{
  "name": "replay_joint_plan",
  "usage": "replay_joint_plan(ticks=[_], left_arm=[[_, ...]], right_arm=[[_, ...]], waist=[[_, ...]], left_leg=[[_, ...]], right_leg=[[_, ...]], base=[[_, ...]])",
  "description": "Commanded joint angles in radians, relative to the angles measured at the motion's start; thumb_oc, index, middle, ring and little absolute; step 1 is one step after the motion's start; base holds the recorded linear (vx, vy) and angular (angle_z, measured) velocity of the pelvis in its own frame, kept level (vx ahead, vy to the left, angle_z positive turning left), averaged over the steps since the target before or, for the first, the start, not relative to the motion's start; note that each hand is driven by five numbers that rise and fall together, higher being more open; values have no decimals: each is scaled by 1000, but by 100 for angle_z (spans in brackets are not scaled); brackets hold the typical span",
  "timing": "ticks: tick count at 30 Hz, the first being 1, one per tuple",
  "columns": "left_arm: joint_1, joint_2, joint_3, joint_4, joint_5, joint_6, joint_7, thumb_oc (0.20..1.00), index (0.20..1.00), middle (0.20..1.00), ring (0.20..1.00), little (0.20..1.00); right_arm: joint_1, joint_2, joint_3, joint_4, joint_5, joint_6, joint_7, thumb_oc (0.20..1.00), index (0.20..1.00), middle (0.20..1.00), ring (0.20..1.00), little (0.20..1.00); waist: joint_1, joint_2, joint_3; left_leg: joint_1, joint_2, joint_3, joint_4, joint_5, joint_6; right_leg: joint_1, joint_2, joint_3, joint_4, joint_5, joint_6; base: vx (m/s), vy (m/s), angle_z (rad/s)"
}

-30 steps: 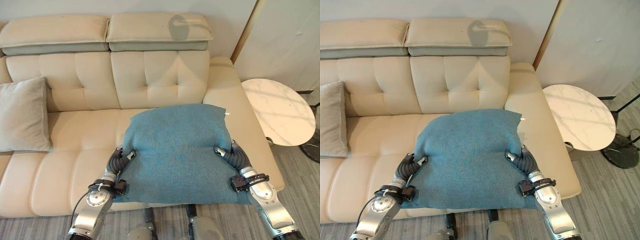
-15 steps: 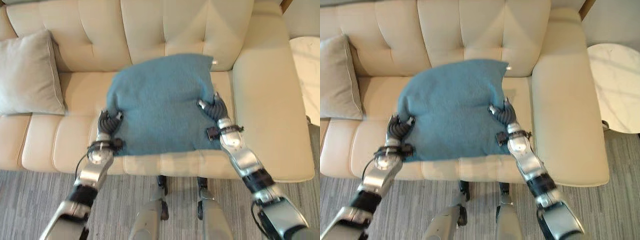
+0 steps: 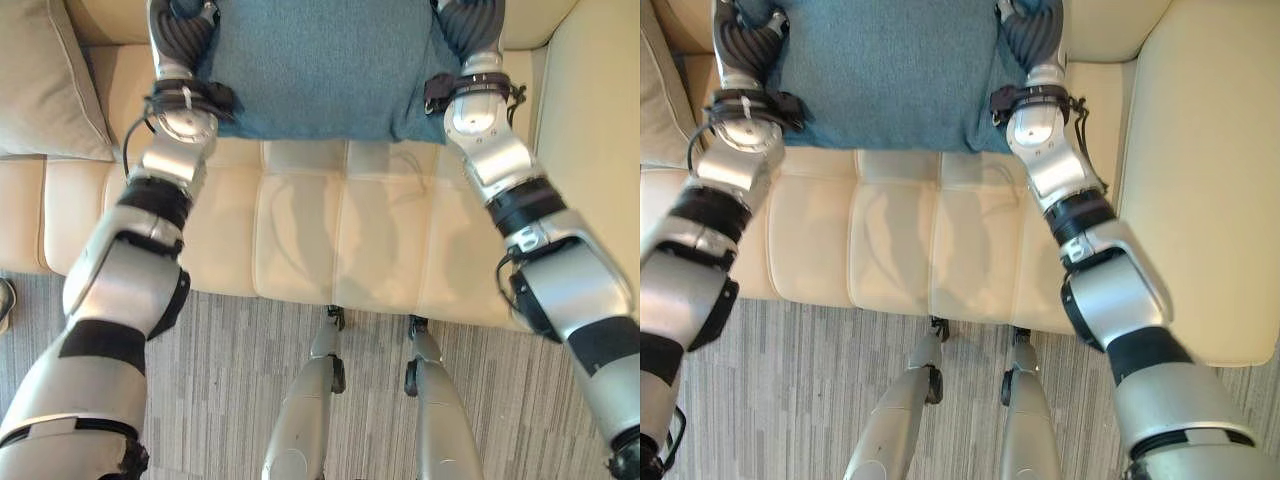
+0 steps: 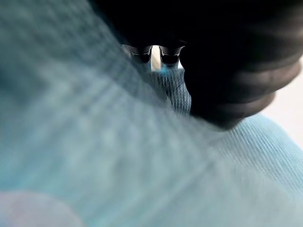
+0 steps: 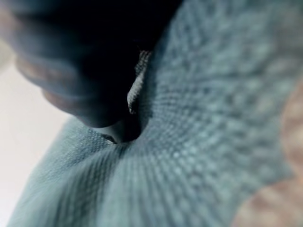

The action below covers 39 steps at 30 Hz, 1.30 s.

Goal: Pick up all the scattered cushions and arrange them neatly on the sofa.

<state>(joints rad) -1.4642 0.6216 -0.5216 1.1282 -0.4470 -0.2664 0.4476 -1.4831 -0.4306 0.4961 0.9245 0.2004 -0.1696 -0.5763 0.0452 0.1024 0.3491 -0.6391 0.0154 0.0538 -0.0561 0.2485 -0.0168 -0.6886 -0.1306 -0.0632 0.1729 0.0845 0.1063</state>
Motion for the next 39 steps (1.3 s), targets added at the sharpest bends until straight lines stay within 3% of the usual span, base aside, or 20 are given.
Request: replay_joint_plan(ticks=[1, 6, 8, 17, 22, 26, 29, 33, 35, 38, 39], left_arm=[[-160, 100, -20, 9, -31, -37, -12, 1000, 1000, 1000, 1000, 1000], [-83, 139, -17, 47, -32, -5, -58, 1000, 1000, 1000, 1000, 1000], [41, 146, 35, 34, -53, 3, -83, 1000, 1000, 1000, 1000, 1000], [451, 134, 226, -302, -61, -43, -91, 1000, 1000, 1000, 1000, 1000], [959, 44, 452, -742, -43, -67, -195, 1000, 1000, 1000, 1000, 1000], [1266, -32, 533, -872, 12, -30, -302, 1000, 1000, 1000, 1000, 1000], [1457, -72, 588, -860, 68, 4, -366, 1000, 1000, 1000, 1000, 1000], [1584, -136, 620, -765, 109, 37, -406, 1000, 1000, 1000, 1000, 1000], [1644, -178, 602, -621, 166, 65, -421, 1000, 1000, 1000, 1000, 1000], [1672, -191, 584, -570, 208, 75, -425, 1000, 1000, 1000, 1000, 1000], [1678, -199, 569, -503, 233, 78, -430, 1000, 1000, 1000, 1000, 1000]], right_arm=[[-158, -39, 60, -2, 40, -61, 21, 1000, 1000, 1000, 1000, 1000], [-72, -56, 62, -3, 72, -36, 84, 1000, 1000, 1000, 1000, 1000], [23, -62, 29, -37, 96, -36, 110, 1000, 1000, 1000, 1000, 1000], [284, -124, -136, -286, 104, -57, 127, 1000, 1000, 1000, 1000, 1000], [804, -227, -318, -744, -25, -74, 294, 1000, 1000, 1000, 1000, 1000], [1220, -194, -452, -921, -13, -102, 455, 1000, 1000, 1000, 1000, 1000], [1476, -137, -508, -897, 21, -90, 567, 1000, 1000, 1000, 1000, 1000], [1630, -78, -519, -770, -22, -49, 619, 1000, 1000, 1000, 1000, 1000], [1668, -40, -477, -600, -112, -21, 616, 1000, 1000, 1000, 1000, 1000], [1670, -38, -452, -532, -160, -5, 605, 1000, 1000, 1000, 1000, 1000], [1660, -20, -427, -463, -174, 3, 602, 1000, 1000, 1000, 1000, 1000]], waist=[[38, -16, -4], [33, -15, 0], [27, -19, 13], [18, -38, 39], [-3, -90, 19], [-33, -128, -28], [-63, -147, -75], [-84, -158, -128], [-98, -169, -165], [-103, -176, -176], [-114, -188, -179]], left_leg=[[25, 8, -17, 21, -120, -62], [12, 11, -24, -15, -92, -69], [10, 10, -26, -21, -86, -74], [58, 7, -28, -19, -101, -79], [197, 7, -18, 59, -182, -69], [292, 8, -3, 88, -224, -55], [371, 14, 14, 83, -246, -48], [453, 14, 41, 64, -260, -41], [520, 9, 74, 52, -278, -30], [559, 1, 104, 42, -288, -20], [591, -11, 140, 14, -289, -9]], right_leg=[[-61, -40, -23, -35, 1, 49], [-82, -37, -26, -36, 2, 47], [-78, -36, -31, -37, 0, 45], [-20, -35, -32, -55, 1, 40], [161, -41, -40, -75, -9, 35], [290, -50, -48, -106, -8, 39], [374, -47, -49, -138, -6, 49], [442, -36, -39, -171, 3, 60], [480, -30, -16, -193, 21, 70], [484, -25, 8, -209, 45, 83], [465, -23, 38, -211, 94, 109]], base=[[-1, -43, 10], [0, -24, 26], [-13, -15, -1], [-26, 15, 4], [4, 12, -1], [68, 10, -1], [89, 36, -11], [55, 81, -18], [0, 128, -51], [-96, 155, -69], [-100, 92, -86]])
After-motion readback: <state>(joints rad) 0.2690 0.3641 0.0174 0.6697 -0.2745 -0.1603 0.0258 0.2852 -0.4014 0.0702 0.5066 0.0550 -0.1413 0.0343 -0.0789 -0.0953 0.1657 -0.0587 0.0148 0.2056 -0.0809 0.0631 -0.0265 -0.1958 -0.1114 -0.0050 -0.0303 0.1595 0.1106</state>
